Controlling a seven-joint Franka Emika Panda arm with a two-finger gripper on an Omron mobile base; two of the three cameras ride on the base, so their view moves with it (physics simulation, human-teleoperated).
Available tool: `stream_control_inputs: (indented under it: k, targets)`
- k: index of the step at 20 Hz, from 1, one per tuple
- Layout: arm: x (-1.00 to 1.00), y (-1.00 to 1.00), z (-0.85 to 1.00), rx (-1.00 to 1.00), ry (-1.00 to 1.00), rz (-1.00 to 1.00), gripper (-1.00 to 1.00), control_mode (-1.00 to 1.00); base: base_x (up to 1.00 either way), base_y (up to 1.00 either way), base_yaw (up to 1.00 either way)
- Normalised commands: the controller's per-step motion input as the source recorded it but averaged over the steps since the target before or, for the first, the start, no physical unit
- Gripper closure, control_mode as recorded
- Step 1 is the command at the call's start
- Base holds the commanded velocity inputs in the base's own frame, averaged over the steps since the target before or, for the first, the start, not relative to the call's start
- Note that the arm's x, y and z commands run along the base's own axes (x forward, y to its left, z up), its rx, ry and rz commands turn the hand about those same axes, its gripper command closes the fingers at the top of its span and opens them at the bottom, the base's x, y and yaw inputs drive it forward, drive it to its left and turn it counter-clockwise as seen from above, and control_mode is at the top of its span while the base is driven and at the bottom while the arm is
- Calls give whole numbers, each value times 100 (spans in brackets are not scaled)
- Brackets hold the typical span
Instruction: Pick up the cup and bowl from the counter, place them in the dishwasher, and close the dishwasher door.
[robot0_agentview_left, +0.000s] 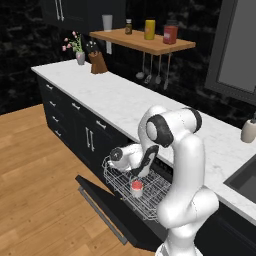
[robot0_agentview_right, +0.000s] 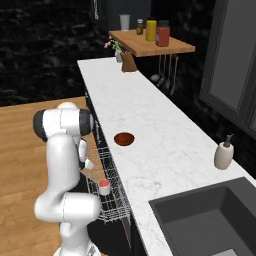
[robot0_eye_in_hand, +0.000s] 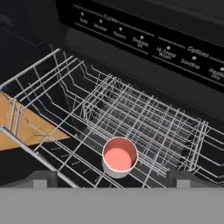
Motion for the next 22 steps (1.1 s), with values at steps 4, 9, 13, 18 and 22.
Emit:
stream_control_inputs:
  k: [4,9,13,18,22]
  targets:
    - [-64,31,100,-18,-33,0,-100,-100,0,0,0]
    - [-53,15,100,-12,-37,0,-100,-100,0,0,0]
    - [-14,-12,100,-8,-17,0,-100,-100,0,0,0]
    - [0,-15,100,-7,0,0,-100,-100,0,0,0]
    - [-3,-3,100,-20,4,0,-100,-100,0,0,0]
